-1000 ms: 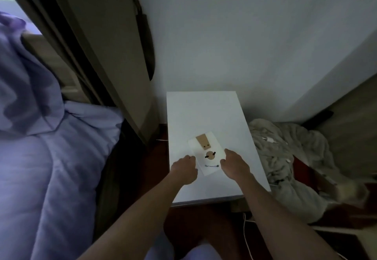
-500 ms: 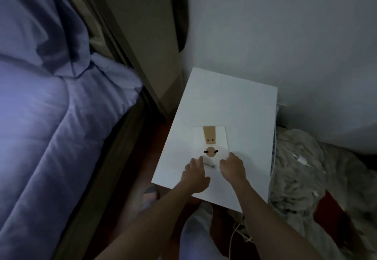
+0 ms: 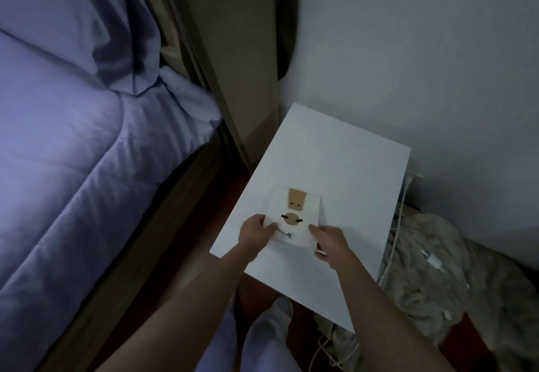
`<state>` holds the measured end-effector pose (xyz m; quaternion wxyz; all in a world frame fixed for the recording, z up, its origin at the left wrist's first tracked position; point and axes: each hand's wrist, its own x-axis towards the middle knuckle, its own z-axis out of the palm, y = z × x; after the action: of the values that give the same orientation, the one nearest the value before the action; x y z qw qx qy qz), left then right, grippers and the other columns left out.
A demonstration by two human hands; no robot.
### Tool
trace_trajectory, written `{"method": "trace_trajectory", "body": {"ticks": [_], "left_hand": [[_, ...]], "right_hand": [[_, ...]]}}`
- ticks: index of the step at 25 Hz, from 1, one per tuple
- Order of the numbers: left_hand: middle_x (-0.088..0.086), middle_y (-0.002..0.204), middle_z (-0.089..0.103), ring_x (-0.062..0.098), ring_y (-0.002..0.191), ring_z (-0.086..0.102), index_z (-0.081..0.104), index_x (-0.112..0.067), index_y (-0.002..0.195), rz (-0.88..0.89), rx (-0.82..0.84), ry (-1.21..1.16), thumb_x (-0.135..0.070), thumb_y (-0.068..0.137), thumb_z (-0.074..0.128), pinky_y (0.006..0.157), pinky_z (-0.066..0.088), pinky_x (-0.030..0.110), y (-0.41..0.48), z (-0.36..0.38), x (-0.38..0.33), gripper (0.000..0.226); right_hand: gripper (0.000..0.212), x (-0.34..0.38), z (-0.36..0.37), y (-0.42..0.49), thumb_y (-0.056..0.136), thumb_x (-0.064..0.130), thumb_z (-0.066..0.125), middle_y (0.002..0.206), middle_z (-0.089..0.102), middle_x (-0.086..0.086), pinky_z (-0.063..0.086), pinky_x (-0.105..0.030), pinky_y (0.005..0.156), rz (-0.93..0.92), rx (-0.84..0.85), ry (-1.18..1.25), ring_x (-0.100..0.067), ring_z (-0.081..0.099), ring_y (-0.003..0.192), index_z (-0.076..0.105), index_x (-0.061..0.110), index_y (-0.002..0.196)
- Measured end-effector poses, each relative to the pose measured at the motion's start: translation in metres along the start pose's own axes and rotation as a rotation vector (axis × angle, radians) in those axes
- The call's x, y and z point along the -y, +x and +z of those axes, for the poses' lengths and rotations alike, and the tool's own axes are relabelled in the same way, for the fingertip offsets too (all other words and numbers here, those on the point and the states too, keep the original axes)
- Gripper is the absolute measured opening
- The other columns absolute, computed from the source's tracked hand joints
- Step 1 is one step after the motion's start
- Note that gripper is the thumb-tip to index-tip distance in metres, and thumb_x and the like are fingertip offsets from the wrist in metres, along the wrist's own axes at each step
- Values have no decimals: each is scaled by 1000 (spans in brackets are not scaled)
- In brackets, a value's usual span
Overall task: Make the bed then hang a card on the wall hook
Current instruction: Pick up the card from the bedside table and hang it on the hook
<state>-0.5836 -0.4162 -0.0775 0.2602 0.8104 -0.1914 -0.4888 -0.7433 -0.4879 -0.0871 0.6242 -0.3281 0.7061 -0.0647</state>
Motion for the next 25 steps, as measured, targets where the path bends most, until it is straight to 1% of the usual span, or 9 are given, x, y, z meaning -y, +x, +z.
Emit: {"method": "trace_trajectory", "body": {"ticks": [3, 6, 8, 11, 13, 16, 19, 23, 25], "left_hand": [[19, 120, 61, 27, 101, 61, 59, 2, 117, -32, 87, -271, -11, 91, 59, 82, 55, 32, -5, -25, -28, 29], [17, 115, 61, 24, 98, 59, 59, 1, 120, 126, 129, -204, -10, 94, 55, 83, 52, 32, -12, -62, -80, 29], [17, 113, 65, 22, 95, 60, 63, -2, 118, 305, 124, -84, -13, 95, 53, 86, 51, 36, -17, -92, -122, 27], [10, 112, 69, 20, 98, 62, 69, -7, 112, 619, 49, 253, -22, 95, 54, 88, 46, 31, -37, -136, -191, 27], [2, 106, 68, 14, 96, 60, 69, -12, 111, 776, 48, 436, -25, 95, 54, 84, 42, 26, -59, -160, -233, 26], [-2, 101, 64, 6, 85, 56, 68, -16, 111, 935, 41, 576, -31, 94, 54, 82, 40, 25, -95, -185, -281, 26], [1, 113, 67, 16, 103, 62, 64, -18, 115, 991, -77, 402, -39, 89, 60, 83, 46, 27, -109, -203, -305, 33], [1, 136, 54, 22, 121, 54, 34, -26, 140, 960, -393, 118, -51, 77, 67, 99, 47, 43, -94, -203, -285, 75], [0, 136, 50, 21, 117, 56, 20, -30, 145, 872, -220, -223, -48, 78, 69, 95, 50, 43, -85, -194, -263, 85]], "right_hand": [[14, 25, -10, -24, 86, 20, 70, 87, 63, -5, 45, -29, 68, 51, 135, 99, -17, 59, 76, 61, 10, 88], [27, 64, -22, -49, 82, 26, 73, 95, 64, -5, 46, -30, 69, -45, 167, 27, -17, 60, 78, 61, 11, 101], [44, 96, -30, -65, 82, 27, 73, 113, 60, -8, 46, -32, 73, -234, 72, -61, -20, 60, 90, 52, 17, 120], [67, 151, -39, -98, 81, 30, 74, 136, 45, -5, 41, -34, 99, -760, -121, -415, -21, 47, 123, 42, 26, 139], [57, 185, -40, -124, 84, 34, 70, 135, 44, 5, 37, -33, 107, -978, -79, -571, -14, 44, 125, 47, 30, 135], [20, 216, -34, -164, 91, 29, 62, 108, 67, 5, 50, -26, 84, -1030, 142, -479, -13, 62, 98, 62, 24, 110], [12, 234, -27, -176, 94, 24, 58, 93, 71, -3, 50, -24, 67, -1009, 168, -247, -17, 65, 80, 65, 16, 100], [12, 250, -20, -171, 92, 29, 59, 98, 69, -7, 51, -39, 80, -925, 46, 1, -27, 63, 92, 66, 20, 96], [13, 254, -16, -169, 93, 27, 59, 105, 68, -9, 52, -40, 83, -872, 45, 171, -29, 61, 99, 65, 18, 101]]}}
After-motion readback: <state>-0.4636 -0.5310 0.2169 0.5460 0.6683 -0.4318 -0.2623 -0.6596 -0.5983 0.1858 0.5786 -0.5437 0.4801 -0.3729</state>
